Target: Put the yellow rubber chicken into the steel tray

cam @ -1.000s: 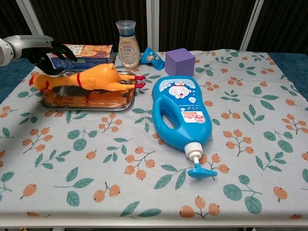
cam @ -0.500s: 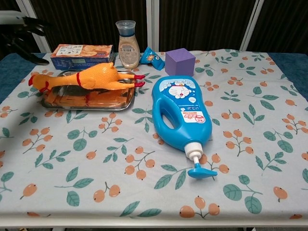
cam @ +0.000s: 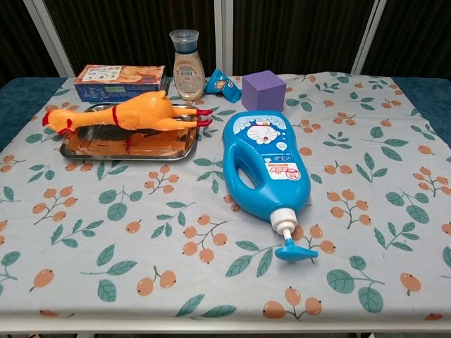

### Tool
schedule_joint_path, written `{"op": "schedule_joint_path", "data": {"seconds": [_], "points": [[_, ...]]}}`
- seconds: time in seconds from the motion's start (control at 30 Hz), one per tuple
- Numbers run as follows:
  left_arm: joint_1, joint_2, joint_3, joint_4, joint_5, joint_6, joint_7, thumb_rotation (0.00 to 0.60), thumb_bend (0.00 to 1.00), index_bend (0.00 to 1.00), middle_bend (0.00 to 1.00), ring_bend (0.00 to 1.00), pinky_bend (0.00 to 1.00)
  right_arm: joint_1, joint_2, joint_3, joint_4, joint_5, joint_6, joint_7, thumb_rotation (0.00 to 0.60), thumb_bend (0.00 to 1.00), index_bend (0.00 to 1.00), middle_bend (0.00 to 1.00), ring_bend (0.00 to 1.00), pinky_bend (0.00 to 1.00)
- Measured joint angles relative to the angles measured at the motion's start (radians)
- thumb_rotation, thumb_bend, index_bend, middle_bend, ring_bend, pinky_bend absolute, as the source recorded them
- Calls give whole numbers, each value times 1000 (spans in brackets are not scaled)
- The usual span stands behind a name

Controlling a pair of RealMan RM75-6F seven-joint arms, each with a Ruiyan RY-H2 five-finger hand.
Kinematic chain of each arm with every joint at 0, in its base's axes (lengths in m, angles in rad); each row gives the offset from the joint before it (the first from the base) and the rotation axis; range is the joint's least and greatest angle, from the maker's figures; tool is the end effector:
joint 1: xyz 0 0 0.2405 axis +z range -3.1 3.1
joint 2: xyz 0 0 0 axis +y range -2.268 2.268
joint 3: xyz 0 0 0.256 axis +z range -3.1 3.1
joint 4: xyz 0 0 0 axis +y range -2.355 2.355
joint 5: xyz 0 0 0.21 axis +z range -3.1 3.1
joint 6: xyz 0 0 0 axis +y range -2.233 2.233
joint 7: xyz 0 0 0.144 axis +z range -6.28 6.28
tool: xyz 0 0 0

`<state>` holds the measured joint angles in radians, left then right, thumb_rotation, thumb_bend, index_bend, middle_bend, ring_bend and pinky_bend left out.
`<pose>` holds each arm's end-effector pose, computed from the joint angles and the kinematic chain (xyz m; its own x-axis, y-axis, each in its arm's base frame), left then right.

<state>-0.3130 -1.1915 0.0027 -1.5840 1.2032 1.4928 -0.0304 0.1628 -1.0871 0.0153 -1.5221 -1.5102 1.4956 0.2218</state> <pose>-0.3065 0.2394 0.1469 0.3091 -0.0323 0.9505 0.9492 0.0728 -0.3062 -0.3168 -0.2007 0.1757 0.3044 0.0046 0.9525 -0.9492 -0.0820 0.3037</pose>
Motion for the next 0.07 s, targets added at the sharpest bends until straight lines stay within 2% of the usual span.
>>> {"op": "schedule_joint_path", "data": {"seconds": [0.07], "points": [[52,0,29,-28,40,44,21,600,214,188,114,78,253,-20,-5,-9,5,-3,12,9,600,91,0,0,0,94]]}}
